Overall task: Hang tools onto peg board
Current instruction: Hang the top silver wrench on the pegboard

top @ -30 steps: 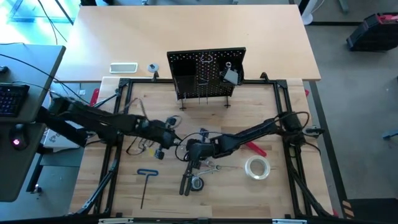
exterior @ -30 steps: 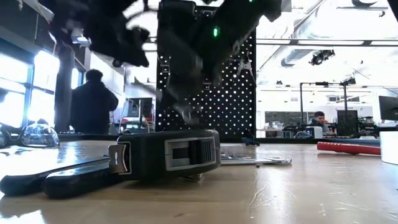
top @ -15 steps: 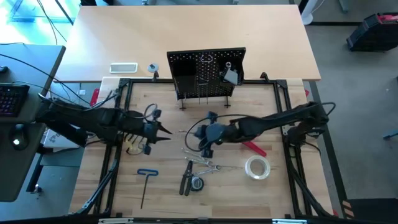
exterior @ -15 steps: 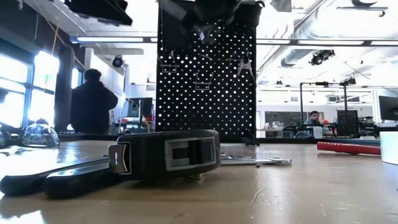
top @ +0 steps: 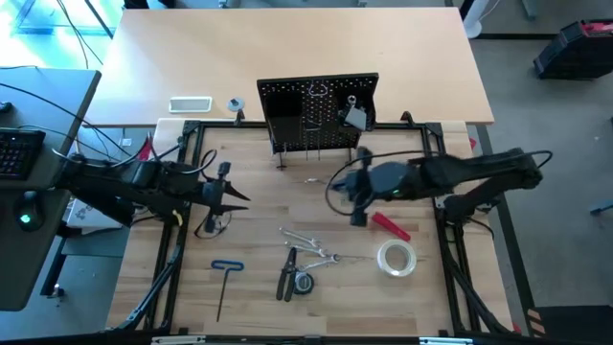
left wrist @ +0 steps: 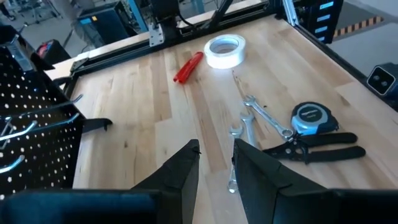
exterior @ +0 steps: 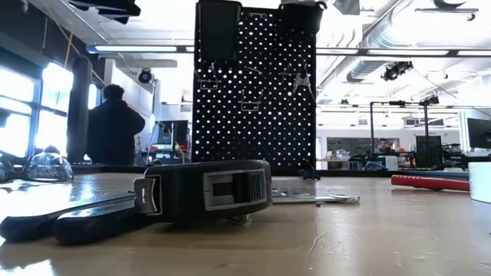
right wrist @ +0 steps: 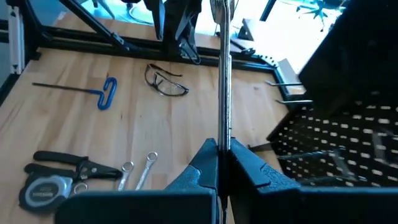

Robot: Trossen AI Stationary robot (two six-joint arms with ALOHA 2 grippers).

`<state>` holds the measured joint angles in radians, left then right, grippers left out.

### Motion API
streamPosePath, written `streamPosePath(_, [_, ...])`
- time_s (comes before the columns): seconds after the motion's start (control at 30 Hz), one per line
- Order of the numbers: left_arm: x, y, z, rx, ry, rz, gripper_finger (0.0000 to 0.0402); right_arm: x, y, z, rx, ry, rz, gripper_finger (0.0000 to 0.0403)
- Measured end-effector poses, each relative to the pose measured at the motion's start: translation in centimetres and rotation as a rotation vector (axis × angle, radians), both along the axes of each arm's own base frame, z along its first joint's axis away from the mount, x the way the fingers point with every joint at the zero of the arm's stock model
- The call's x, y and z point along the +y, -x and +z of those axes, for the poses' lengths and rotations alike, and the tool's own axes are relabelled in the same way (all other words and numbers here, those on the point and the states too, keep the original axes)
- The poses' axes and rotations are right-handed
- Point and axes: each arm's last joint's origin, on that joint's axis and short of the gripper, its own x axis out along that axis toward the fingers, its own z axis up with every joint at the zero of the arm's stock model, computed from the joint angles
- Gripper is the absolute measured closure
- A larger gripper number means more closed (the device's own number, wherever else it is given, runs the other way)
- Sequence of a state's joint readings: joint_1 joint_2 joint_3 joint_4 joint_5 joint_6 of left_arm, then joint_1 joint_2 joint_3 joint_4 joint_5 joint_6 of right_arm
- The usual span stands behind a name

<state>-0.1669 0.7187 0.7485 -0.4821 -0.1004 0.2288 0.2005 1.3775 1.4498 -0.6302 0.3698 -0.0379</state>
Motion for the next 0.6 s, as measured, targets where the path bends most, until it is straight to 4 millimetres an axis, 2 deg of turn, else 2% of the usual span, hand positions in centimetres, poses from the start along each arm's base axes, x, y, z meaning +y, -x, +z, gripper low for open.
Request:
streamPosePath(0.27, [0.1, 0.5, 0.2, -0.014, 0.008, -0.01, 0.0309, -0.9, 5.1, 3.0, -0.051, 0.001, 0.035, 0.0399])
streamPosePath(0.6, [0.1, 0.5, 0.2, -0.015, 0.008, -0.011, 0.0309, -1.8, 9.6, 4.5, -0.053, 0.035, 0.08, 0.0399])
